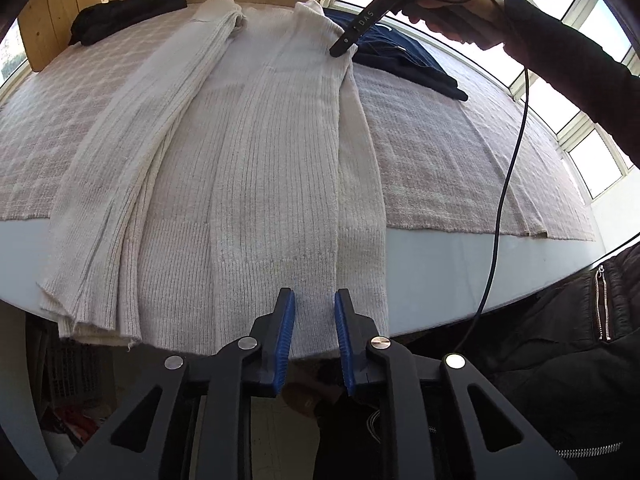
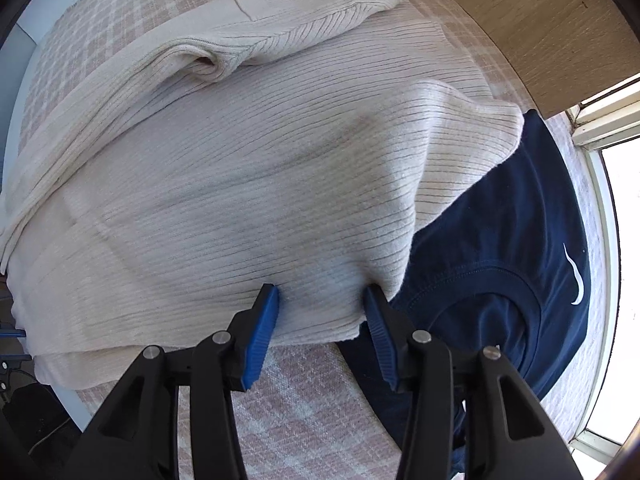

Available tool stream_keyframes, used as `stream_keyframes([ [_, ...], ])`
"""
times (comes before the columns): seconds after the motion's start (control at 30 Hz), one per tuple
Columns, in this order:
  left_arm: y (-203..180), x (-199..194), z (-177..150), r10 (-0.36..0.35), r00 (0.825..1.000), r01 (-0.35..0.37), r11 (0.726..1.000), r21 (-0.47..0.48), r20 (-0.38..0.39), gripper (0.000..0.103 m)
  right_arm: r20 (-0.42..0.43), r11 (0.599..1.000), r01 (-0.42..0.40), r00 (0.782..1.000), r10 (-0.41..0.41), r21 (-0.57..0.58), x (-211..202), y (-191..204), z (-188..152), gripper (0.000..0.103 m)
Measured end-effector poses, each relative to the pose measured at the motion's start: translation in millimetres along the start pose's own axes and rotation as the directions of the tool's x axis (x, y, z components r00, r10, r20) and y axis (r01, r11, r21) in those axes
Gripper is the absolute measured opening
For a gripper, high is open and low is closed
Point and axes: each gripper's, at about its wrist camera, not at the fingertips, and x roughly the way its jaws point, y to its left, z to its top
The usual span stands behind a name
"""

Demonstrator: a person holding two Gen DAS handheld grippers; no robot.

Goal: Fold clothes

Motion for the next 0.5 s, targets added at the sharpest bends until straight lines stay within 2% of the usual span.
stream_keyframes([
  [0.1, -17, -4, -8, 0.038, 0.999, -0.036, 0.996, 0.078, -0.028, 0.024, -0.001, 0.999, -0.025, 1.0, 0.025, 0.022, -5, -3, -1, 0.045],
  [0.13, -18, -7, -8, 0.035, 0.999, -0.033, 0.997, 0.068, -0.027, 0.025, 0.009, 0.998, -0.045, 0.999, 0.045, 0.038, -9, -5, -2, 0.045],
  [0.2, -19, -17, -7, 0.034, 0.999, -0.034, 0.999, 0.024, 0.005, 0.042, 0.066, 0.988, -0.122, 0.991, 0.117, 0.091, -24, -15, -7, 0.045],
  [0.27, -23, -25, -5, 0.03, 0.998, -0.03, 1.0, -0.007, 0.05, 0.049, 0.136, 0.968, -0.199, 0.974, 0.179, 0.154, -38, -31, -13, 0.045],
  [0.3, -27, -29, -5, 0.021, 0.997, -0.02, 1.0, -0.015, 0.075, 0.05, 0.167, 0.957, -0.218, 0.968, 0.187, 0.193, -43, -42, -17, 0.045],
  [0.37, -42, -25, -4, 0.011, 0.996, -0.014, 0.999, 0.034, 0.092, 0.05, 0.2, 0.935, -0.236, 0.962, 0.186, 0.265, -48, -60, -22, 0.045],
  [0.43, -57, -14, -5, 0.054, 0.996, -0.062, 0.991, 0.12, 0.067, 0.05, 0.202, 0.924, -0.242, 0.961, 0.187, 0.297, -46, -74, -14, 0.045],
  [0.5, -65, -3, -8, 0.091, 0.995, -0.097, 0.981, 0.168, 0.045, 0.05, 0.211, 0.918, -0.243, 0.96, 0.182, 0.312, -39, -91, -14, 0.045],
])
